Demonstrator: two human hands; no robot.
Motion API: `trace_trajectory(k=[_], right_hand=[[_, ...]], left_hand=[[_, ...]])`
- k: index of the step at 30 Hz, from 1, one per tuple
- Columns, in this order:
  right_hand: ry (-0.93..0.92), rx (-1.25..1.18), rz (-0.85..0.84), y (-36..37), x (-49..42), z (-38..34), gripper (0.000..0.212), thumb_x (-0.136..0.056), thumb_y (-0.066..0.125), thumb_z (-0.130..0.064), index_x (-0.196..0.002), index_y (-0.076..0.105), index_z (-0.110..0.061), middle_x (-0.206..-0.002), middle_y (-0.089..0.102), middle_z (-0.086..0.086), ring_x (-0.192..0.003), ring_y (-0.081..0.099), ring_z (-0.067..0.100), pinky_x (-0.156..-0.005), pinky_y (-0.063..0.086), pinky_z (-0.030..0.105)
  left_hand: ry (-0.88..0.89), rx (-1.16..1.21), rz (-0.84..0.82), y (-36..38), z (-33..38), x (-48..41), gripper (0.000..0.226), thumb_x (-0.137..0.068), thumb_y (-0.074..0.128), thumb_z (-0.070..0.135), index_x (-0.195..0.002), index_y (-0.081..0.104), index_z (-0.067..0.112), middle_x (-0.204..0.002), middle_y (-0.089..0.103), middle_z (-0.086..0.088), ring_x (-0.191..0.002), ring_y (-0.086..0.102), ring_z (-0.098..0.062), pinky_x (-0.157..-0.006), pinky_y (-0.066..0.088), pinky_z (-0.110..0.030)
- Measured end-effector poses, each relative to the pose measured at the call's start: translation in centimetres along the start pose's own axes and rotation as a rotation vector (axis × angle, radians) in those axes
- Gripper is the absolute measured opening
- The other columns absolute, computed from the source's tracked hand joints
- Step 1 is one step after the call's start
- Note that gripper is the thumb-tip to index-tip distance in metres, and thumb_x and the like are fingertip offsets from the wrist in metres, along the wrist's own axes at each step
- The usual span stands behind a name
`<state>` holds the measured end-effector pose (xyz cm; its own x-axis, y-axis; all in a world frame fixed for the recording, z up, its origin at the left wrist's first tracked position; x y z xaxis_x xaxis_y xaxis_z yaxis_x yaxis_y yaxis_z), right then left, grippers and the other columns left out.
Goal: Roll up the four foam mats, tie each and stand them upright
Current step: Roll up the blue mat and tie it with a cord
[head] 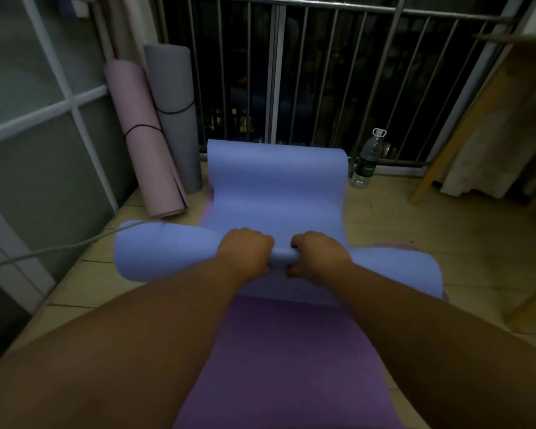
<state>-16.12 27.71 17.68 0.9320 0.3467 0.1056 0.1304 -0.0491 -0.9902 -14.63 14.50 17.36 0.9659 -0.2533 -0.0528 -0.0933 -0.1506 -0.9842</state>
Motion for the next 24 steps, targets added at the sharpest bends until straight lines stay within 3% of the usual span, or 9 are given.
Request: trace_trajectory(k=[3,5,8,10,12,15,18,20,24], right_hand=[[-0.039,0.182,0.11,-0.1,0.5,-0.9,0.061,-0.074,0.071,-0.063,-0.119,0.054,-0.025,-0.116,0.063,0.003,-0.108,0.059,0.027,-0.093,0.038,0.037],[-0.074,0.221,0.11,0.6,0.8,-1.7,0.07,-0.069,0.074,-0.065,-0.123,0.05,-0.027,-0.119,0.061,0.001,-0.112,0.057,0.027,-0.095,0.036,0.04],[-0.093,0.211,0.039,1.9,0.6,-2.4,0.058,-0.076,0.074,-0.045,-0.122,0.046,-0.024,-0.12,0.06,0.004,-0.112,0.058,0.029,-0.091,0.04,0.038],[-0.051,0.178,0.033,1.7,-0.2,-2.2,0.041,-0.082,0.068,-0.035,-0.118,0.053,-0.023,-0.119,0.064,0.004,-0.11,0.061,0.027,-0.089,0.045,0.036],[0.02,0.128,0.002,1.4,-1.1,-1.7,0.037,-0.083,0.066,-0.033,-0.118,0.059,-0.024,-0.12,0.064,0.003,-0.111,0.062,0.026,-0.09,0.048,0.036],[0.085,0.024,-0.09,1.5,-1.7,-0.9,0.044,-0.076,0.072,-0.035,-0.117,0.061,-0.025,-0.119,0.065,0.004,-0.111,0.062,0.025,-0.086,0.048,0.033],[0.016,-0.031,-0.129,2.1,-1.6,-0.6,0.05,-0.07,0.079,-0.044,-0.112,0.057,-0.027,-0.114,0.065,0.002,-0.104,0.062,0.024,-0.077,0.045,0.031],[-0.063,-0.049,-0.052,2.0,-1.3,-0.8,0.063,-0.067,0.082,-0.052,-0.116,0.049,-0.028,-0.116,0.062,0.002,-0.104,0.06,0.026,-0.08,0.044,0.033],[-0.194,0.236,0.11,1.9,-0.5,-1.7,0.087,-0.062,0.079,-0.061,-0.133,0.038,-0.031,-0.125,0.052,0.0,-0.113,0.054,0.028,-0.093,0.037,0.041]], left_hand=[[-0.068,0.158,-0.092,0.7,-1.3,-0.1,0.031,-0.081,0.065,0.041,-0.104,0.065,0.02,-0.106,0.065,-0.005,-0.097,0.062,-0.027,-0.076,0.047,-0.034],[-0.053,0.226,-0.13,1.5,-1.8,-0.1,0.032,-0.078,0.068,0.041,-0.1,0.067,0.018,-0.105,0.061,-0.007,-0.096,0.06,-0.028,-0.075,0.047,-0.033],[-0.014,0.251,-0.161,2.3,-2.2,0.2,0.032,-0.074,0.071,0.041,-0.097,0.067,0.02,-0.1,0.062,-0.006,-0.093,0.061,-0.027,-0.071,0.045,-0.031],[-0.006,0.289,-0.101,2.3,-2.3,0.3,0.033,-0.072,0.072,0.04,-0.097,0.06,0.023,-0.096,0.063,-0.003,-0.091,0.061,-0.026,-0.066,0.039,-0.029],[0.037,0.199,-0.008,1.8,-2.0,0.2,0.045,-0.069,0.073,0.044,-0.105,0.053,0.024,-0.099,0.064,-0.002,-0.091,0.061,-0.026,-0.068,0.04,-0.032],[0.098,0.065,-0.043,1.8,-1.1,-0.2,0.063,-0.068,0.077,0.048,-0.116,0.045,0.024,-0.108,0.062,-0.002,-0.098,0.061,-0.028,-0.077,0.042,-0.036],[0.06,0.077,-0.137,2.4,-1.0,-0.6,0.046,-0.08,0.07,0.036,-0.117,0.047,0.022,-0.113,0.063,-0.005,-0.102,0.061,-0.028,-0.077,0.042,-0.036],[0.001,0.137,-0.188,2.7,-1.7,-0.6,0.034,-0.084,0.064,0.033,-0.115,0.054,0.023,-0.114,0.063,-0.004,-0.103,0.061,-0.026,-0.081,0.045,-0.036],[-0.087,0.343,-0.284,2.7,-3.5,-0.7,0.026,-0.08,0.063,0.023,-0.106,0.061,0.021,-0.108,0.063,-0.005,-0.095,0.061,-0.025,-0.071,0.043,-0.031]])
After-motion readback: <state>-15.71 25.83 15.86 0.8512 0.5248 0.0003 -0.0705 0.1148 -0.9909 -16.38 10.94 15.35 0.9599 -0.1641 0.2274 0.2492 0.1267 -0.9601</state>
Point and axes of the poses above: each hand's wrist, its own x-axis away from the middle knuckle, its own y-axis out of the palm, z = x × y, the point moved 5 cm from there along -x, towards the middle knuckle
